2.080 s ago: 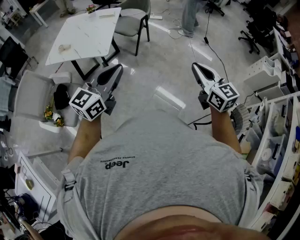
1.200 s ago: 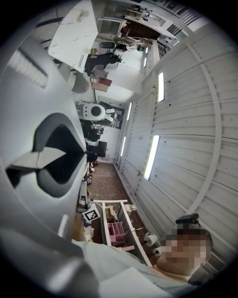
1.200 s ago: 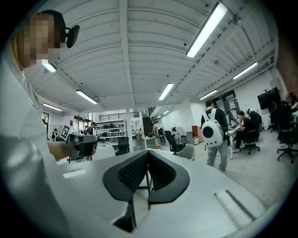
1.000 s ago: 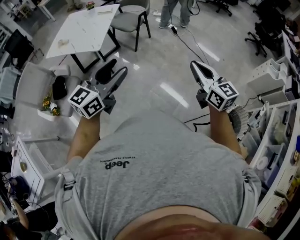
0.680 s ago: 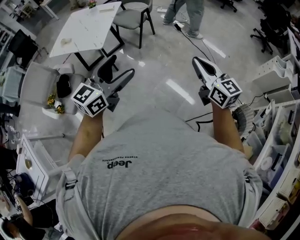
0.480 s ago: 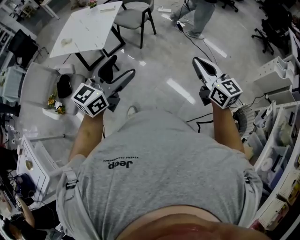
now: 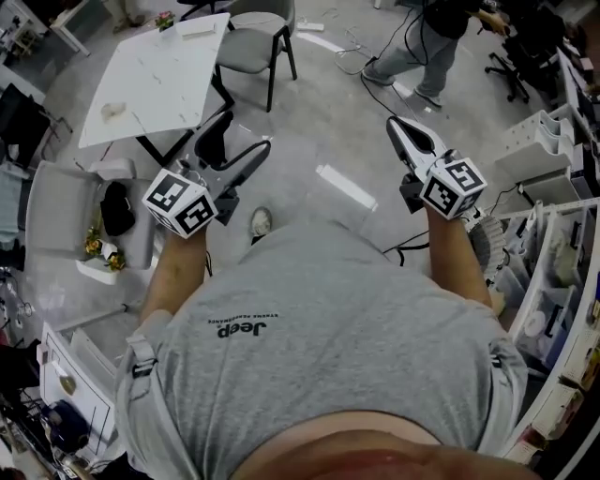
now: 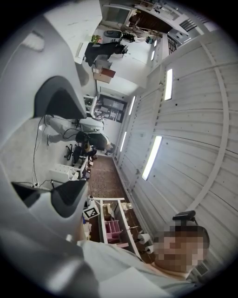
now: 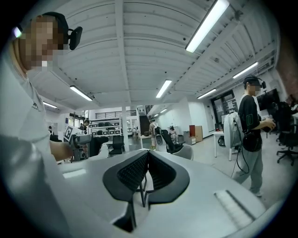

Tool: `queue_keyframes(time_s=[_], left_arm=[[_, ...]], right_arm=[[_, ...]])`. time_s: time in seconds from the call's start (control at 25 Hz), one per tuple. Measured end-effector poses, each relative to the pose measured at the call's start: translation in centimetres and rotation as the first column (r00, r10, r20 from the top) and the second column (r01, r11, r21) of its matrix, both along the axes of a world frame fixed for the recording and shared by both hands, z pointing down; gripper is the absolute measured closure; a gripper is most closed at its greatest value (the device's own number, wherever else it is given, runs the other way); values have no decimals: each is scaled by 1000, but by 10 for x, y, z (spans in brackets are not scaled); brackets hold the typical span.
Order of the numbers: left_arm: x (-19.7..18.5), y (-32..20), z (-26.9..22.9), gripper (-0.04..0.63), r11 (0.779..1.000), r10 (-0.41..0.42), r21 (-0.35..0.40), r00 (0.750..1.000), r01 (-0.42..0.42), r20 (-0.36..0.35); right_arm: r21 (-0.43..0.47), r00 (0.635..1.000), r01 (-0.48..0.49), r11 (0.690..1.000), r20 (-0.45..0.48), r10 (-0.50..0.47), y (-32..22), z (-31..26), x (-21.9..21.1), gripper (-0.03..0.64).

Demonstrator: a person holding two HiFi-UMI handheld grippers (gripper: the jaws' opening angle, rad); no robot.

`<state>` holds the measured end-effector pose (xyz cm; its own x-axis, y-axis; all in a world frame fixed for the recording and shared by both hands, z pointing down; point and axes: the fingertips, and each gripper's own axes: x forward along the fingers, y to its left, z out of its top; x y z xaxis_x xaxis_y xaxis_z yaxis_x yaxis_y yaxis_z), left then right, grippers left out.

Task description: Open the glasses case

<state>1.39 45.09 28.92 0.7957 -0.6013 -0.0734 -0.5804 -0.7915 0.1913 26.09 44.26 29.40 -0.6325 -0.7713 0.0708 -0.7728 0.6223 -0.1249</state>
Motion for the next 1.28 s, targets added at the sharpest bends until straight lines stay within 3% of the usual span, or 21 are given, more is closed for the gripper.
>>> queue_keyframes(time_s=[0.24, 0.44, 0.72, 0.96, 1.28], left_arm=[[-64, -109, -7, 155, 997, 71, 41, 997, -73, 34], [-119, -194, -18, 155, 994, 84, 65, 993, -90, 82], [-175, -284, -18, 155, 994, 94, 50, 994, -97, 56], [-169, -328, -12, 155, 994, 101, 24, 993, -103, 59], [-112, -398, 0, 155, 999, 34, -4, 996, -34, 83]], right_arm=[[18, 999, -37, 999, -1, 37, -102, -19, -78, 612], [34, 999, -52, 998, -13, 52, -182, -35, -138, 612], [23, 997, -77, 997, -20, 77, -261, -33, -186, 612], [0, 994, -109, 994, -13, 108, -301, -27, -166, 612], [-19, 999, -49, 999, 24, 49, -388, -11, -103, 612]])
